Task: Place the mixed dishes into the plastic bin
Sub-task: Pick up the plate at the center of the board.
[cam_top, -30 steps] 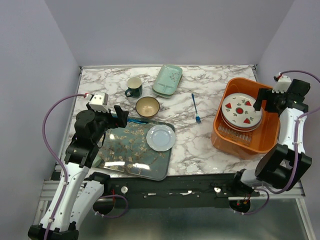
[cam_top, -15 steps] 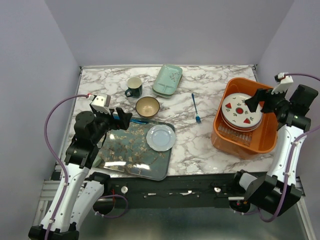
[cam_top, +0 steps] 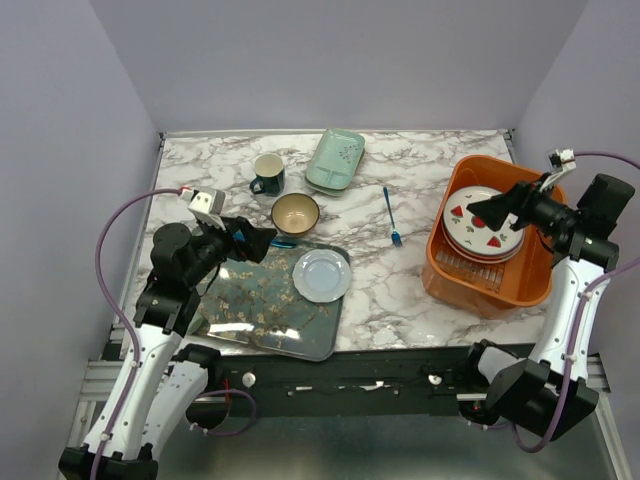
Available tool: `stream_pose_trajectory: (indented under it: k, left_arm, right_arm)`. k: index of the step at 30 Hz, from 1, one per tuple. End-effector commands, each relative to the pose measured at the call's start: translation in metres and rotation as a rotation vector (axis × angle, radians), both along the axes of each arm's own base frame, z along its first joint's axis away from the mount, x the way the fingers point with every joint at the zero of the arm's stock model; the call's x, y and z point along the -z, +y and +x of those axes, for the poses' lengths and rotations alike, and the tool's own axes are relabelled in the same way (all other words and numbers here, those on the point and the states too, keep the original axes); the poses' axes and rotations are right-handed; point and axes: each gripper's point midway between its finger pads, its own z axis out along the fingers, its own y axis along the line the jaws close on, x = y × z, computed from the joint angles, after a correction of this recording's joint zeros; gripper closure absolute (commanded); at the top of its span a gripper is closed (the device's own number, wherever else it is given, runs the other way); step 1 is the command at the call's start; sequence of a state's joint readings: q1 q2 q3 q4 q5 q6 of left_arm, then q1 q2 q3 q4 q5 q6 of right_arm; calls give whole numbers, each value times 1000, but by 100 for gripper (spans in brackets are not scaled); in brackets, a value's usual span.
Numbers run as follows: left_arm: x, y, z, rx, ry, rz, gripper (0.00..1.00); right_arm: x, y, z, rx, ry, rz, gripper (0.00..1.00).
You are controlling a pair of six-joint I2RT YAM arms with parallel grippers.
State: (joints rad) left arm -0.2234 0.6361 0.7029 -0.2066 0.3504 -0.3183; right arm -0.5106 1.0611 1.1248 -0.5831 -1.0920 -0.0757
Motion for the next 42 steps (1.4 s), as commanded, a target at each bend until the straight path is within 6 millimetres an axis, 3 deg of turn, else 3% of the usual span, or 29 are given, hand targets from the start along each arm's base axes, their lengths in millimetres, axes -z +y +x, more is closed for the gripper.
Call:
stream_pose_trajectory:
  k: [1, 3, 8, 13, 18, 19, 21, 22, 24, 25, 27, 28, 30, 31, 33, 34, 36, 37, 38, 39, 40, 41, 42]
  left_arm:
    - [-18, -19, -7, 85, 12, -149, 1]
    - [-21, -24, -5, 92, 47, -202, 1]
    - [-22, -38, 6, 85, 132, -258, 1]
    - [-22, -76, 10, 110, 151, -211, 1]
    - [-8, -97, 39, 67, 212, -153, 1]
    - [-17, -103, 43, 72, 200, -154, 1]
    - [-6, -112, 55, 59, 229, -115, 1]
    - [-16, -117, 60, 60, 213, -115, 1]
    - [-2, -130, 69, 63, 252, -69, 1]
    - [-13, -133, 75, 54, 230, -60, 1]
    - [1, -139, 85, 43, 268, -10, 1]
    - [-8, -140, 93, 32, 249, -2, 1]
    - [7, -145, 102, 22, 292, 49, 1]
    - [-4, -149, 109, 21, 275, 48, 1]
    - [16, -155, 119, 21, 321, 105, 2]
    - [7, -159, 127, 23, 305, 104, 2]
    - [34, -164, 138, 21, 364, 174, 3]
    - [21, -170, 146, 26, 342, 172, 4]
    - [40, -170, 159, -2, 370, 214, 4]
    - [47, -169, 163, -4, 380, 257, 4]
    - [32, -172, 176, -10, 353, 246, 7]
    - [52, -174, 187, -9, 386, 279, 9]
    - [58, -174, 190, 9, 399, 307, 11]
  right_arm:
    - [-9, 28, -23, -140, -32, 123, 0]
    - [1, 32, -27, -170, -20, 151, 0]
    - [4, 41, -37, -232, -36, 174, 0]
    - [4, 41, -38, -221, -47, 158, 0]
    - [7, 39, -37, -205, -42, 153, 0]
    - [7, 39, -38, -203, -43, 151, 0]
    - [8, 38, -37, -196, -40, 149, 0]
    - [7, 39, -37, -195, -42, 146, 0]
    - [8, 38, -37, -187, -44, 140, 0]
    - [8, 38, -37, -184, -46, 137, 0]
    - [9, 36, -36, -173, -45, 131, 0]
    - [9, 36, -35, -169, -45, 128, 0]
    - [10, 36, -35, -166, -42, 129, 0]
    - [10, 36, -35, -167, -44, 127, 0]
    - [11, 35, -34, -166, -39, 130, 0]
    - [11, 35, -34, -165, -40, 129, 0]
    - [12, 34, -33, -161, -37, 128, 0]
    - [12, 34, -33, -158, -37, 126, 0]
    - [12, 34, -32, -156, -37, 124, 0]
    - [13, 33, -32, -156, -37, 124, 0]
    - [13, 33, -32, -154, -36, 124, 0]
    - [13, 33, -32, -153, -38, 122, 0]
    - [13, 33, -32, -152, -36, 122, 0]
